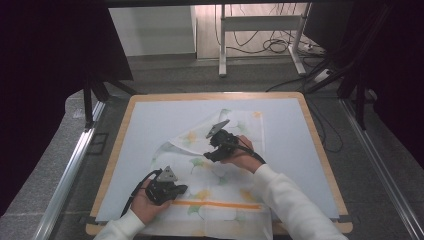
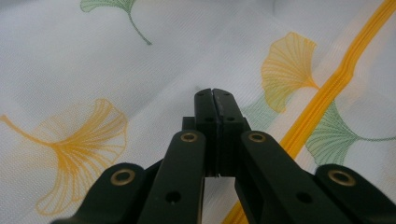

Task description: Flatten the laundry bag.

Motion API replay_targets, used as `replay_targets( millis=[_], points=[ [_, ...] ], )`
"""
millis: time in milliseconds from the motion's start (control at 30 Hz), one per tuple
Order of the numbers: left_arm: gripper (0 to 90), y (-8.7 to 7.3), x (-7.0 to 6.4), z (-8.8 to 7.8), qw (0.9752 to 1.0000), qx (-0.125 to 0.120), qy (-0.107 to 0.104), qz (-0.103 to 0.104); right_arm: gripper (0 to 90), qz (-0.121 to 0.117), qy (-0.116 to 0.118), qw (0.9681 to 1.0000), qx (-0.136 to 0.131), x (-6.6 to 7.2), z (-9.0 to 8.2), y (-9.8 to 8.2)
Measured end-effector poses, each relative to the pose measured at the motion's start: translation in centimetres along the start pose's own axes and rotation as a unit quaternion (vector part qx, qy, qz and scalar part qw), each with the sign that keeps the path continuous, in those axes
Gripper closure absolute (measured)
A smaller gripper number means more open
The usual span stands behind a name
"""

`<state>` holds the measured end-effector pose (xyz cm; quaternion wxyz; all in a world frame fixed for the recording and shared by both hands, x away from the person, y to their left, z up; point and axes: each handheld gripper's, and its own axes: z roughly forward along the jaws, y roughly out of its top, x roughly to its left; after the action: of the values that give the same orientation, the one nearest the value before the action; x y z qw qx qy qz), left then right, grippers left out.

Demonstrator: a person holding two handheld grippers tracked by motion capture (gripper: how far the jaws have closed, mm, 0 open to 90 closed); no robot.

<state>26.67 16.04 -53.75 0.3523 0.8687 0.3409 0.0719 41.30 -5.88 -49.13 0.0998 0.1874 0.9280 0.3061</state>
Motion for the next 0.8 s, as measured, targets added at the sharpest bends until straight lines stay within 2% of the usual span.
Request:
replay_targets(
  millis=[67, 133, 233, 333, 400, 433, 500, 600, 800],
  points=[
    [90.0, 0.0, -0.1, 0.0, 1.0000, -0.003, 0.001, -0.003, 43.1, -0.014, 0.003, 0.9998, 0.011, 0.5, 1.1, 0.5],
    [90.0, 0.0, 0.0, 0.0, 1.0000, -0.002, 0.000, -0.002, 43.5, -0.024, -0.004, 0.9995, 0.023, 0.7, 2.2, 0.9],
    [90.0, 0.0, 0.0, 0.0, 1.0000, -0.003, -0.002, -0.002, 49.3, -0.021, -0.012, 0.9991, 0.034, 0.2, 3.4, 1.2],
    [90.0, 0.0, 0.0, 0.0, 1.0000, -0.003, -0.003, -0.001, 58.8, -0.012, 0.012, 0.9992, 0.036, -0.5, 4.2, 1.1],
    [90.0, 0.0, 0.0, 0.0, 1.0000, -0.002, -0.003, -0.002, 64.2, -0.015, 0.013, 0.9991, 0.039, -0.5, 4.2, 1.3],
    [90.0, 0.0, 0.0, 0.0, 1.0000, -0.002, -0.003, -0.002, 68.0, -0.024, 0.010, 0.9989, 0.039, -0.5, 4.3, 1.3],
    [90.0, 0.0, 0.0, 0.0, 1.0000, -0.003, -0.002, -0.002, 79.0, -0.032, 0.001, 0.9983, 0.048, -0.4, 4.2, 1.5],
    [90.0, 0.0, -0.1, 0.0, 1.0000, -0.003, 0.000, 0.000, 86.0, -0.031, -0.003, 0.9983, 0.050, -0.5, 4.2, 1.5],
    [90.0, 0.0, -0.1, 0.0, 1.0000, -0.004, 0.000, -0.002, 88.4, -0.010, -0.009, 0.9991, 0.041, -1.4, 4.0, 1.4]
  ],
)
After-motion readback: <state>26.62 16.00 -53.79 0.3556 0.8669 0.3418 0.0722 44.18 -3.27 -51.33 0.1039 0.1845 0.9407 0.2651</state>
